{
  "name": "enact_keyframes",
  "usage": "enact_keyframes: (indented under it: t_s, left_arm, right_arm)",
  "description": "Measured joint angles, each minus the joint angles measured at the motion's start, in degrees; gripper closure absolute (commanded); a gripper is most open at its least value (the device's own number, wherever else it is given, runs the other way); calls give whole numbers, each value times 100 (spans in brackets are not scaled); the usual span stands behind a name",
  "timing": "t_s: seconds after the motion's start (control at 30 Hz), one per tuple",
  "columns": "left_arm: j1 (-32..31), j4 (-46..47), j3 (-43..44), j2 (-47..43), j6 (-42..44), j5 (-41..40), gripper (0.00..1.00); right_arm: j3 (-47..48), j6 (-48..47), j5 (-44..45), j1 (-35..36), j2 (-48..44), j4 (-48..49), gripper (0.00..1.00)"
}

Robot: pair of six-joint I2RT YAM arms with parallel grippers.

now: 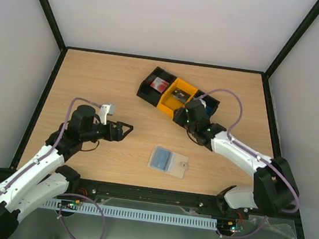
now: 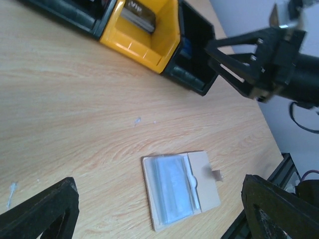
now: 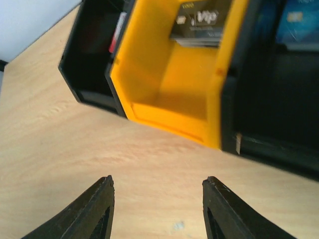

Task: Take the credit cards out of the card holder

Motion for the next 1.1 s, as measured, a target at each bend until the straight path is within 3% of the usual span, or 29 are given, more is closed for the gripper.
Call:
enact_keyframes:
  t_s: [0.27,0.53,1.1]
  left_arm:
    - [-452,627,-680,271,-640,2,17]
    - [-1049,1064,-903,647,-962,-109,17]
    - [-1191,1340,-1257,398,-1268,-269,15]
  right_arm:
    - [-1552,208,-343,424,-1019,17,56]
    - [-2424,573,-645,846,-1132,509,57]
    - [-2603,1078,-730,1744,-442,1410,61]
